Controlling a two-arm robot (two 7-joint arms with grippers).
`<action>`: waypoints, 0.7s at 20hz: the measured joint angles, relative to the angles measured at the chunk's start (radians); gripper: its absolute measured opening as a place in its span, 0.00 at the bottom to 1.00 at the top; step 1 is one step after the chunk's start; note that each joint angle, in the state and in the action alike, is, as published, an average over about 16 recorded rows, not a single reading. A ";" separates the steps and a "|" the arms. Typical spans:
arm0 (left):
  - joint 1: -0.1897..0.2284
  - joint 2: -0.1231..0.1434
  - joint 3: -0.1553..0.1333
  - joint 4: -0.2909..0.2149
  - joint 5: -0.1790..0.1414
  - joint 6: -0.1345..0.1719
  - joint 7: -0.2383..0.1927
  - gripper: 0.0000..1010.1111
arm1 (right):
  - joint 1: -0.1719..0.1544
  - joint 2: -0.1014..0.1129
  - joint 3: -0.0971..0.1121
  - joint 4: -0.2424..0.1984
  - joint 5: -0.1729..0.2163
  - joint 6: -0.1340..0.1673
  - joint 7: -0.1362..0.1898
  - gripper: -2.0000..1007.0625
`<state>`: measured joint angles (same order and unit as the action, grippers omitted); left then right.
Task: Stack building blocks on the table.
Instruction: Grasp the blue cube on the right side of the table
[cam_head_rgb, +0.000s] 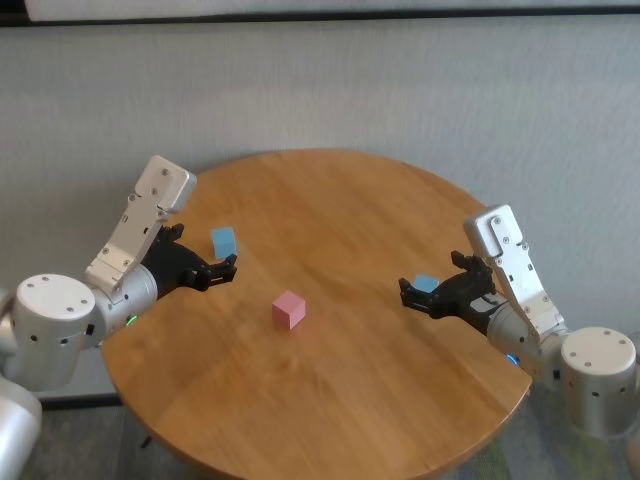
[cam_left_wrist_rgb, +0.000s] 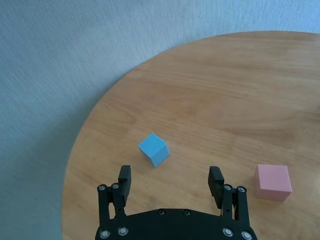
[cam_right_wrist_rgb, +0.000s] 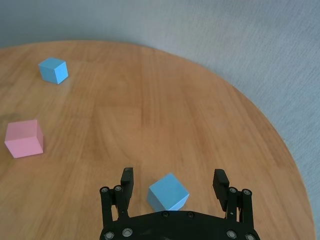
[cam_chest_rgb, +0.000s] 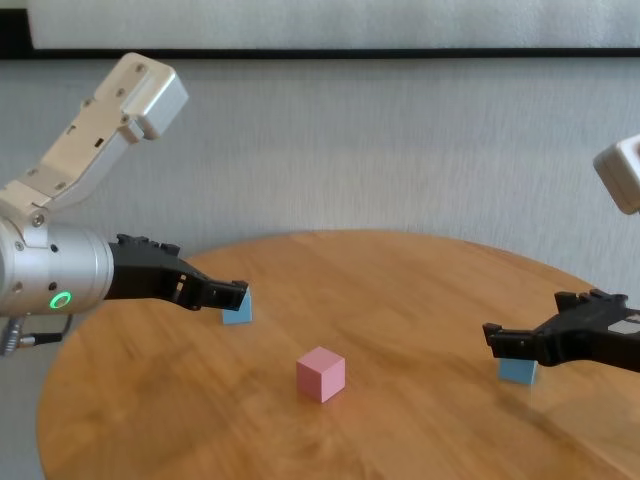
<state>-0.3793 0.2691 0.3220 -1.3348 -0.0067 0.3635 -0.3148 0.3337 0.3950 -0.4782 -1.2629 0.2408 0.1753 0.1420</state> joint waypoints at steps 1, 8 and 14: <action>0.000 0.000 0.000 0.000 0.000 0.000 0.000 0.99 | 0.002 -0.005 0.002 0.006 0.000 0.001 0.000 1.00; 0.000 0.000 0.000 0.000 0.000 0.000 0.000 0.99 | 0.012 -0.032 0.019 0.043 -0.006 -0.003 0.002 1.00; 0.000 0.000 0.000 0.000 0.000 0.000 0.000 0.99 | 0.010 -0.046 0.030 0.059 -0.016 -0.012 0.002 1.00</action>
<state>-0.3794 0.2691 0.3221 -1.3347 -0.0067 0.3634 -0.3147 0.3442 0.3494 -0.4484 -1.2038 0.2244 0.1630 0.1437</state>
